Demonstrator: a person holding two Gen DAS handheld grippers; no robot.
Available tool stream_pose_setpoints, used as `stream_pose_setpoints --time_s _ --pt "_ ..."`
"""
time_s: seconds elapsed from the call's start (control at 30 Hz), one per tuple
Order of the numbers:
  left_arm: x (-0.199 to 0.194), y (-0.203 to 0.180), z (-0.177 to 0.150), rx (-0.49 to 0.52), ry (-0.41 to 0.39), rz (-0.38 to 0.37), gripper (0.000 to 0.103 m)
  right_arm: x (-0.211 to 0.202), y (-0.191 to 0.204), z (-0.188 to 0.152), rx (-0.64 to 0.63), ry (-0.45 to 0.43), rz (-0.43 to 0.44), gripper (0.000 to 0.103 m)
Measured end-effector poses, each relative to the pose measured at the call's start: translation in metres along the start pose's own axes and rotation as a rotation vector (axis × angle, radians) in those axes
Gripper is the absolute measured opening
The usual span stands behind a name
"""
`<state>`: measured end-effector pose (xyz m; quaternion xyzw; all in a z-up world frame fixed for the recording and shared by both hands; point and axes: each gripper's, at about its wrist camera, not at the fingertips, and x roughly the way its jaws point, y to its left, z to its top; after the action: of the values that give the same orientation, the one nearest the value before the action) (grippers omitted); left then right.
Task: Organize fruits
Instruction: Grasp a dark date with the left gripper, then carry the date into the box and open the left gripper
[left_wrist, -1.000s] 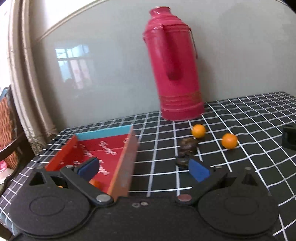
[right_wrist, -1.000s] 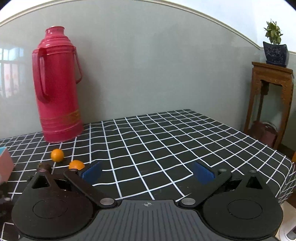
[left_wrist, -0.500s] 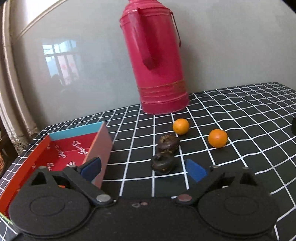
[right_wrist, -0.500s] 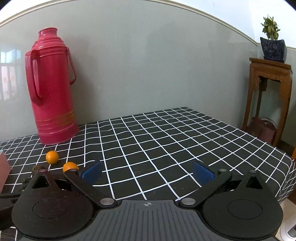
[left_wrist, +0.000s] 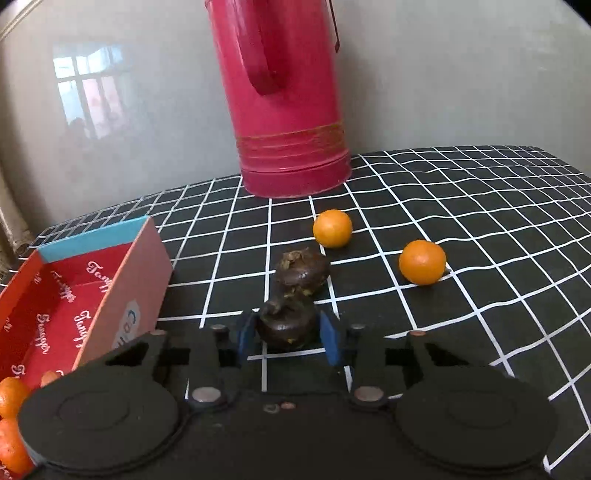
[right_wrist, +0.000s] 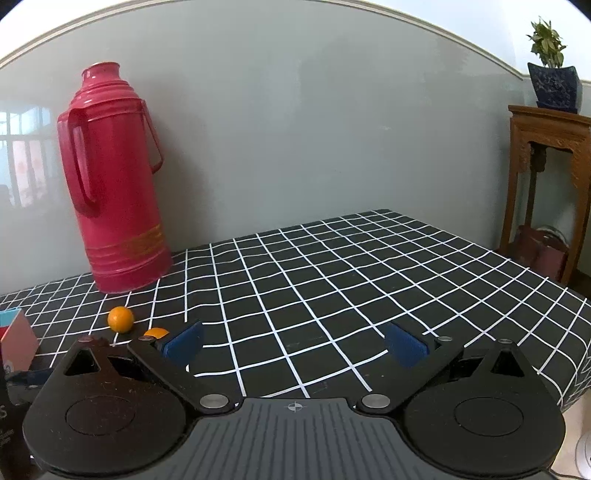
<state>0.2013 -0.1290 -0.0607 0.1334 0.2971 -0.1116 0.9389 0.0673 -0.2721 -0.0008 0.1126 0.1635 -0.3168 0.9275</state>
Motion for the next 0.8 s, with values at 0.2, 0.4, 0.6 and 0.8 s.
stream_pose_setpoints --time_s 0.2,0.4,0.6,0.8 --pt "-0.014 -0.006 -0.002 0.033 -0.068 0.045 0.028 0.0 0.001 -0.001 0.006 0.004 0.014 0.103" --pt "-0.039 0.005 0.0 0.029 -0.161 0.144 0.028 -0.002 0.007 -0.002 0.0 0.001 0.031 0.103" --pt "-0.062 0.044 0.002 -0.043 -0.204 0.285 0.028 -0.003 0.019 -0.005 -0.016 0.01 0.067 0.103" --pt "-0.059 0.091 -0.001 -0.123 -0.119 0.38 0.028 -0.006 0.033 -0.009 -0.031 0.016 0.111 0.103"
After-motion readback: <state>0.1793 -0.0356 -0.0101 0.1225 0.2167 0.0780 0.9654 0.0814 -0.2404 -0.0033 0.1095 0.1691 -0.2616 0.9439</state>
